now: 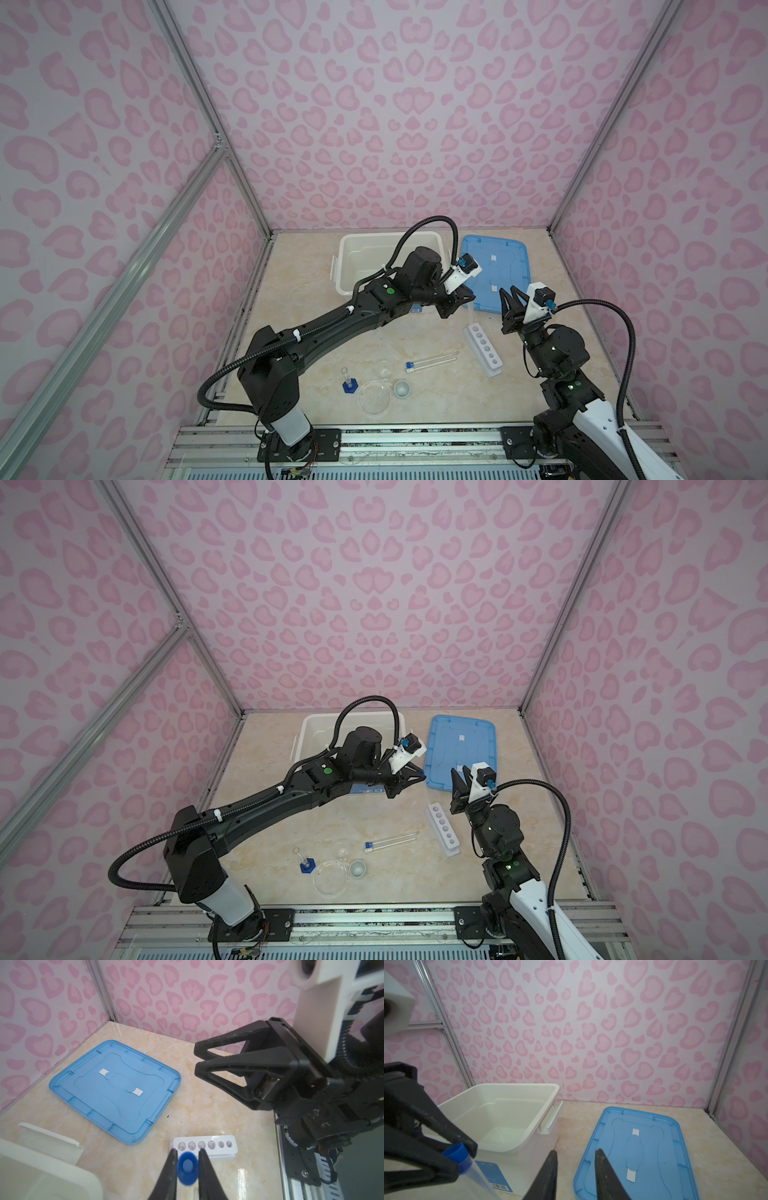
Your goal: Organize the chemistry lab equipment
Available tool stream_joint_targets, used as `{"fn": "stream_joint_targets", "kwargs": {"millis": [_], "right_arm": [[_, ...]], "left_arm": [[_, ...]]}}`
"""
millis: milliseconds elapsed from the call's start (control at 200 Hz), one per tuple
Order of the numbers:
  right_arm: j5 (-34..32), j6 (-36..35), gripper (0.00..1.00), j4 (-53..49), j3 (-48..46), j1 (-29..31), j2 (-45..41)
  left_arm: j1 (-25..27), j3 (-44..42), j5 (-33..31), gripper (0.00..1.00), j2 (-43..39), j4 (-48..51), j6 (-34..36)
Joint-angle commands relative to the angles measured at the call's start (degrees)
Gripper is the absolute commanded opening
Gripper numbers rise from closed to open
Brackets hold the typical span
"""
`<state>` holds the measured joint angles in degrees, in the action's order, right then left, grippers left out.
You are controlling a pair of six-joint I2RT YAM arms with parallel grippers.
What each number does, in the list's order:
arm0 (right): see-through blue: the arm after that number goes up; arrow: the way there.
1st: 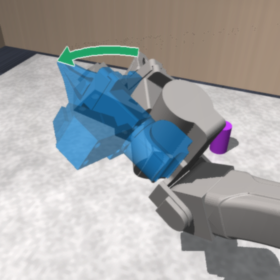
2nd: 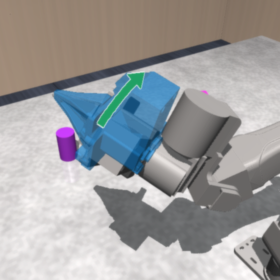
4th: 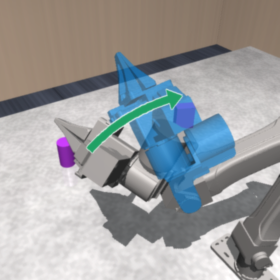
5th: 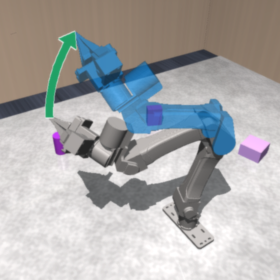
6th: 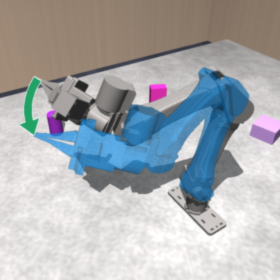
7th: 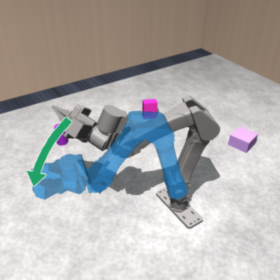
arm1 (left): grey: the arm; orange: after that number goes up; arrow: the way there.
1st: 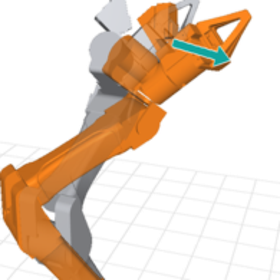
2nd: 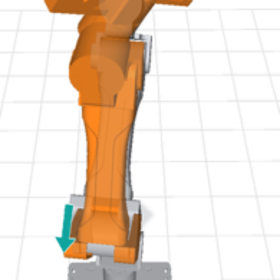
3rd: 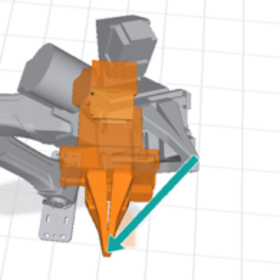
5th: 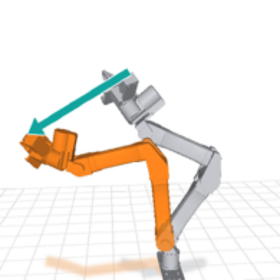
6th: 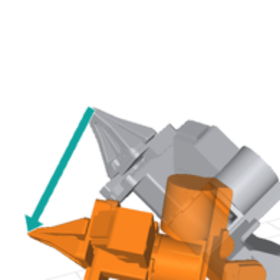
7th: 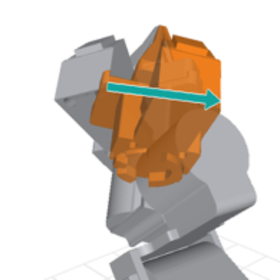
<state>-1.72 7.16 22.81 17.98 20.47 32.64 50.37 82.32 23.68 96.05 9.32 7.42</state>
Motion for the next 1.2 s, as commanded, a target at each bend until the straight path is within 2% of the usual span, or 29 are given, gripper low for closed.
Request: {"fn": "stream_joint_targets", "kwargs": {"millis": [0,170,345,525,895,1195], "right_arm": [[-2.71,2.51,0.31,0.24,-0.55,-0.99,-1.52],[-3.66,5.3,0.31,-3.33,0.29,-4.24,-3.11],[-1.63,9.79,0.31,-2.28,-1.0,-7.34,-3.81],[1.34,11.49,0.31,-2.69,-0.79,-9.28,-3.2],[6.12,11.72,0.32,-2.63,-0.16,-10.27,-0.32],[6.94,11.19,0.32,-2.75,0.37,-10.29,0.58]], "left_arm": [[0.58,1.25,-0.36,0.09,1.37,-0.52,1.17],[1.85,2.5,-1.2,0.09,4.06,-0.37,1.96],[2.8,4.67,-2.1,0.08,7.11,-0.42,2.61],[3.07,5.64,-3.27,0.08,8.91,-0.18,3.41],[3.51,5.92,-4.62,0.08,10.99,-0.18,4.18],[3.51,6.31,-4.11,0.08,12.01,-0.52,3.81]]}}
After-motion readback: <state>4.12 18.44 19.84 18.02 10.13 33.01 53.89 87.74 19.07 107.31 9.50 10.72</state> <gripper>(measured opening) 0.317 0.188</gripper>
